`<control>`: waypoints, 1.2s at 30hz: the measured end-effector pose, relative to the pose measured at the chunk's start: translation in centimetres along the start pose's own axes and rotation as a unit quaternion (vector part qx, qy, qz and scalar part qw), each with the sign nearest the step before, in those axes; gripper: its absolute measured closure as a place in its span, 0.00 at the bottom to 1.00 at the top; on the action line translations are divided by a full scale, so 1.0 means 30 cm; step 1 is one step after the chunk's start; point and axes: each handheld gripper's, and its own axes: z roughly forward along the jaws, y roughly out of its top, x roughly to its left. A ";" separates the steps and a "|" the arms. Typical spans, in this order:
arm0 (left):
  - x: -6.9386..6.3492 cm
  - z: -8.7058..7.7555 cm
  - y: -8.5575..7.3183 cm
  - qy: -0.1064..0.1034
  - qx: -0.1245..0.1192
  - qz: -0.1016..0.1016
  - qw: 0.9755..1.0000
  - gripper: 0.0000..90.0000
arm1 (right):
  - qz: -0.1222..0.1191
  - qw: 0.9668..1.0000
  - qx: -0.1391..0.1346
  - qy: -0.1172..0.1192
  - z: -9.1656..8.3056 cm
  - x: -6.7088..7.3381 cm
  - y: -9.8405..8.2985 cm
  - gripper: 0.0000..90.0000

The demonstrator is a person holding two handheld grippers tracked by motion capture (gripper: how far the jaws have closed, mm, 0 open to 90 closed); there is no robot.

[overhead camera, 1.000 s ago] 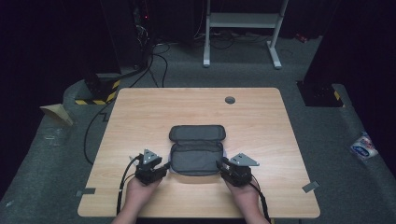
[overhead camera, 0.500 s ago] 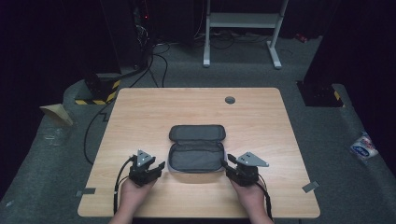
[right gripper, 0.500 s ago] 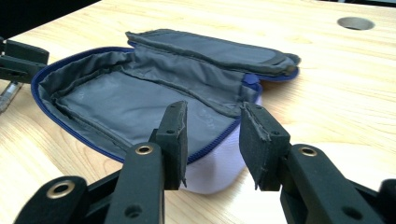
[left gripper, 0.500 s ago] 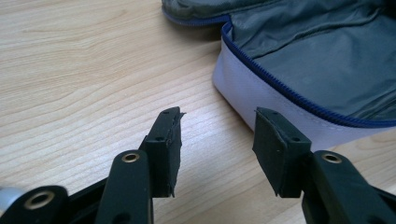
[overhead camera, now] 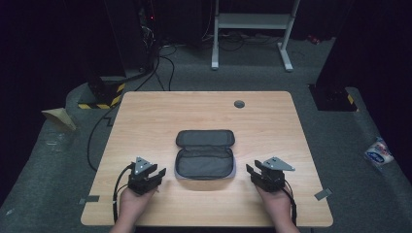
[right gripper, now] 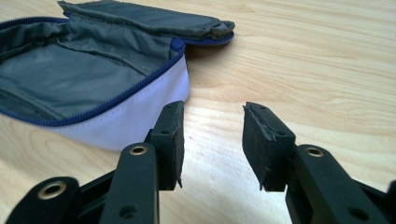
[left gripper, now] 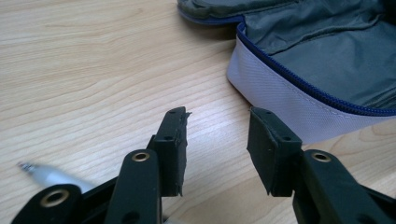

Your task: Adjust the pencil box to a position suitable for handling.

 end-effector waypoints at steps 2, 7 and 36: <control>0.011 -0.009 -0.005 -0.003 0.001 -0.003 1.000 0.66 | 0.000 1.000 -0.001 0.000 -0.014 -0.004 -0.011 0.64; 0.021 -0.019 -0.011 -0.007 0.001 -0.007 1.000 0.71 | -0.003 1.000 0.000 -0.007 -0.041 -0.019 -0.043 0.63; 0.161 -0.103 -0.139 0.076 0.063 -0.016 0.995 0.87 | -0.030 0.998 0.059 -0.010 0.009 -0.023 -0.093 0.55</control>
